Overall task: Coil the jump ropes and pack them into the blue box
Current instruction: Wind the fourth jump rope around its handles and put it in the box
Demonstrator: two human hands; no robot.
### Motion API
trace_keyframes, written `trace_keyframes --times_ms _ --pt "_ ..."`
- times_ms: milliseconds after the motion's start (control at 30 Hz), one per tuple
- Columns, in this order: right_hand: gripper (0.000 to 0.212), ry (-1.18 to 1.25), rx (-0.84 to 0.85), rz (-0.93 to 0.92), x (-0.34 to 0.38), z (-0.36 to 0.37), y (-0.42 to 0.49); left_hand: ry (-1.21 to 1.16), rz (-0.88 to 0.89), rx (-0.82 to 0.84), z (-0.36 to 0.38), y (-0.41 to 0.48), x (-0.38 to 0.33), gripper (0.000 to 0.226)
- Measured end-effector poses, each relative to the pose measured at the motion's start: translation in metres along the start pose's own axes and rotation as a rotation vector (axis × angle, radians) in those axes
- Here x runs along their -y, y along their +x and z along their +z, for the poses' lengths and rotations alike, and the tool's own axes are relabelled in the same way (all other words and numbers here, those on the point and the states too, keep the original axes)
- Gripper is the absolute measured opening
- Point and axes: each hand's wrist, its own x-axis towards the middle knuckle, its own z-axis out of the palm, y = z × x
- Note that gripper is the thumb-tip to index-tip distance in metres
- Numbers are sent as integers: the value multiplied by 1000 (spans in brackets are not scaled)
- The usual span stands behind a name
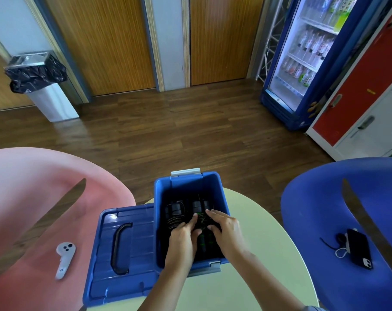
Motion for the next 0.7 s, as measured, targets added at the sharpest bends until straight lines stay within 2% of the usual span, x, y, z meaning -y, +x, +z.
trace_keyframes --times_ms 367,700 --pt "47 20 -42 -5 -3 -6 -5 9 1 -4 -6 4 6 53" --pt "45 64 -75 -1 -2 -8 -11 -29 -10 -9 -11 -1 2 52"
